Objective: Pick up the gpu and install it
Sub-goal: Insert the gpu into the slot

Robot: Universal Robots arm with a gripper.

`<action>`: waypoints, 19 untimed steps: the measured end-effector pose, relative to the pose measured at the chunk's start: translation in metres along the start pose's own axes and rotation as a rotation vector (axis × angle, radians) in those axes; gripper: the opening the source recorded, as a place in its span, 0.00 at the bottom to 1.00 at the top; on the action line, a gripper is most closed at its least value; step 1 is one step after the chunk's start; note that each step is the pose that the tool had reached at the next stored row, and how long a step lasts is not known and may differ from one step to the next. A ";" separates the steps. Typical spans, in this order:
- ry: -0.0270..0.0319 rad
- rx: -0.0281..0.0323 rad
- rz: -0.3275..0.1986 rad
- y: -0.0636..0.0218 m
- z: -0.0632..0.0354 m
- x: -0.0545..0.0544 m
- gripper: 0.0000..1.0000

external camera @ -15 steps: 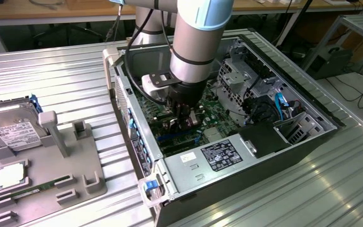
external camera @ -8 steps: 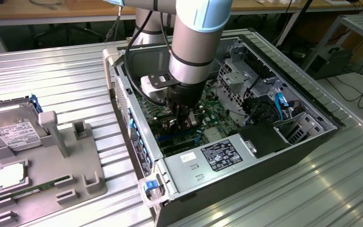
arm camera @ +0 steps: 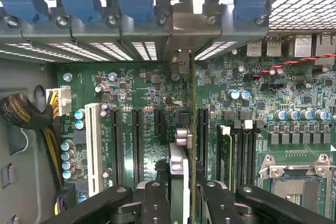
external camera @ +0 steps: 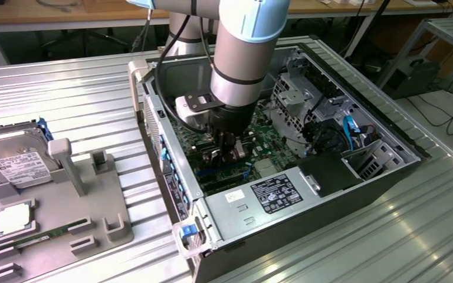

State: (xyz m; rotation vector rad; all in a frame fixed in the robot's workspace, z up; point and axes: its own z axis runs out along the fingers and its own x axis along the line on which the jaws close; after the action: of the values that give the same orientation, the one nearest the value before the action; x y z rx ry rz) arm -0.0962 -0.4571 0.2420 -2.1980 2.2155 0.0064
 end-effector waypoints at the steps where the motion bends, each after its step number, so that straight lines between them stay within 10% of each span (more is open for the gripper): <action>1: 0.0000 0.0002 0.000 0.0002 0.0001 0.000 0.28; 19: 0.0000 0.0029 0.000 0.0026 0.0000 0.000 0.28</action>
State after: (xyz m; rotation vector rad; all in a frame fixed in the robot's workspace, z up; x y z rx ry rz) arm -0.0987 -0.4569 0.2419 -2.1966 2.2141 0.0032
